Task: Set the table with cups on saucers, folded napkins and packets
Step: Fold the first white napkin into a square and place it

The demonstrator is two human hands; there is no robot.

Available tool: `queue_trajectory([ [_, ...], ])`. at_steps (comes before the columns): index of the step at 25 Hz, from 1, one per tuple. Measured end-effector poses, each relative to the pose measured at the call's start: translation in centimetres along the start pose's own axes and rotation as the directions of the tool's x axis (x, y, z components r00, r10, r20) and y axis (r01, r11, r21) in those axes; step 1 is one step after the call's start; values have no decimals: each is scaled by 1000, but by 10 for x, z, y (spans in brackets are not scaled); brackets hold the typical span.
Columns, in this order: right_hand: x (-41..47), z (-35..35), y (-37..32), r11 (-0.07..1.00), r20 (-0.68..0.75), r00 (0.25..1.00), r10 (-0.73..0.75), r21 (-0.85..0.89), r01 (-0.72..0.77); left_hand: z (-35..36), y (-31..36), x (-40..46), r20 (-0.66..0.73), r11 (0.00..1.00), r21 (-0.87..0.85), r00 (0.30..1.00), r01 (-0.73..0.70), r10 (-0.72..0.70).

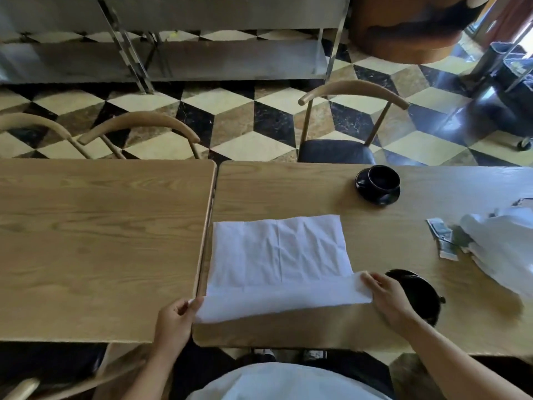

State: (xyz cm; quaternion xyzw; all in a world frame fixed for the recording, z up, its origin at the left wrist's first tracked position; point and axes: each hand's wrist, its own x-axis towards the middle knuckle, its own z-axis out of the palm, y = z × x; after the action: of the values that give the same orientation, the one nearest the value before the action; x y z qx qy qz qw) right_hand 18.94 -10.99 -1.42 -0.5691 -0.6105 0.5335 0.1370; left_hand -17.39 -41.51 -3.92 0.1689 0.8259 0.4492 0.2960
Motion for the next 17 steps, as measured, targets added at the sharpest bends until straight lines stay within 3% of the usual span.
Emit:
queue_trajectory([
  [4,-8,16,7,995,-63,994,84,-44,-87,5,-6,5,-13,997,60,999,40,-39],
  [8,5,26,-5,992,-134,984,114,-44,-121,16,1,39,10,993,-29,994,113,-112],
  [14,68,33,-17,984,-198,968,156,-50,-169,27,28,121,109,989,-3,983,150,-149],
  [17,109,37,-23,984,-229,963,140,-80,-162,43,32,153,55,990,20,989,140,-140],
])
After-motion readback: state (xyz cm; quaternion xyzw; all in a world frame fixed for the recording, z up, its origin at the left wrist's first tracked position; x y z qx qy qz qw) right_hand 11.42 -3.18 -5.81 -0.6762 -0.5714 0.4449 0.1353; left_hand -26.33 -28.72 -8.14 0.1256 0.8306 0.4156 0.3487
